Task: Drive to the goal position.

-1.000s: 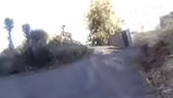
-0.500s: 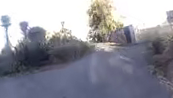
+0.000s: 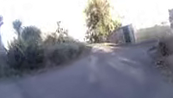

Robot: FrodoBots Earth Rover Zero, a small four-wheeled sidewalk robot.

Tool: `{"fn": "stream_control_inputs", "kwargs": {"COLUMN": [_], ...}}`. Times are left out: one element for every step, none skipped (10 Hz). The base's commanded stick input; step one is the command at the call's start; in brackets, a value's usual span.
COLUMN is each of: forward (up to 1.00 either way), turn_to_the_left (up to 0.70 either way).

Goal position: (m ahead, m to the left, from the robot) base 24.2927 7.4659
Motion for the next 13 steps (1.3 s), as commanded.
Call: {"fn": "stream_control_inputs", "kwargs": {"forward": [1.00,1.00,1.00,1.00,1.00,1.00,1.00,1.00,1.00,1.00,1.00,1.00,1.00], "turn_to_the_left": [0.00,0.00,0.00,0.00,0.00,0.00,0.00,0.00,0.00,0.00,0.00,0.00,0.00]}}
